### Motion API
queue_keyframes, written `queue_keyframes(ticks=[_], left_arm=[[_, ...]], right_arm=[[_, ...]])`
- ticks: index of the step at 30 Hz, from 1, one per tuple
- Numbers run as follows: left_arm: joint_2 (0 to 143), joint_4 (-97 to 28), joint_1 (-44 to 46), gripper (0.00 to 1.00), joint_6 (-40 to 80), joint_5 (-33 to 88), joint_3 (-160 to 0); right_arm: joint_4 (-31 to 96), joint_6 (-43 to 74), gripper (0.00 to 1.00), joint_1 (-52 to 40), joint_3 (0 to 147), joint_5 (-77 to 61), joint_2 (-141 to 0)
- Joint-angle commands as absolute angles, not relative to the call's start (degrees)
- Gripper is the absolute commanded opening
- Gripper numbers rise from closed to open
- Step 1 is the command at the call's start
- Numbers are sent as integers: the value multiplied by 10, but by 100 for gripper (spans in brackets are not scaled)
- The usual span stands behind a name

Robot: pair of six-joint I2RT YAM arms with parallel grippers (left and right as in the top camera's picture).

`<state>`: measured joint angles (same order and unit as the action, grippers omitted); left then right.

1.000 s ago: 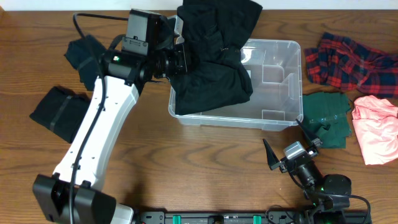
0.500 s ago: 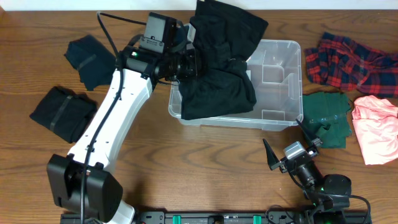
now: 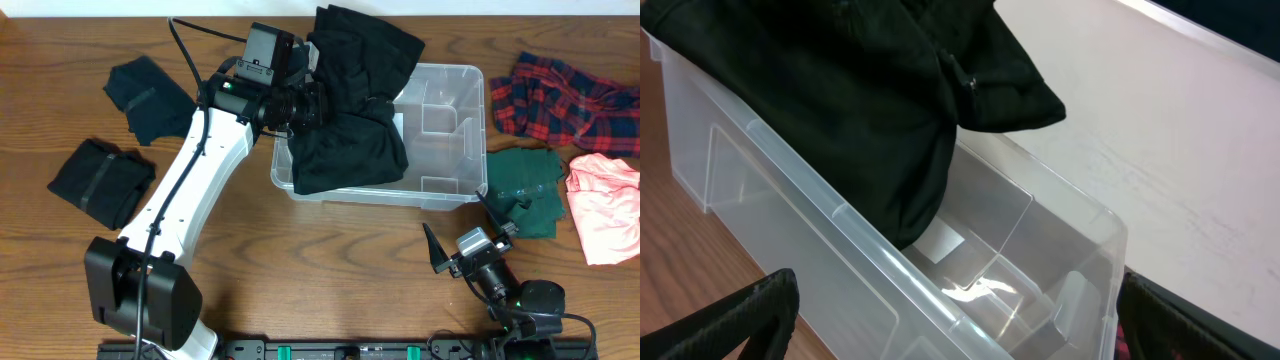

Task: Pack container
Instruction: 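Carry the black bundle right and lower it into the clear container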

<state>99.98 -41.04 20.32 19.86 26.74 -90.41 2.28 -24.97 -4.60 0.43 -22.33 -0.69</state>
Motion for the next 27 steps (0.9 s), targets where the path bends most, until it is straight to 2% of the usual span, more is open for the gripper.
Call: queue_keyframes(ticks=[1, 20, 21, 24, 27], left_arm=[[995, -401, 207, 6, 189, 262, -918], [1056, -402, 213, 6, 189, 257, -916], [1057, -402, 213, 11, 189, 251, -916], [1058, -401, 213, 54, 189, 225, -916], [1058, -401, 213, 68, 189, 197, -916]], right_arm=[[24, -256, 99, -50, 3, -227, -4], [24, -256, 99, -50, 3, -227, -4], [24, -256, 99, -50, 3, -227, -4], [24, -256, 99, -50, 3, -227, -4], [24, -256, 99, -50, 3, -227, -4]])
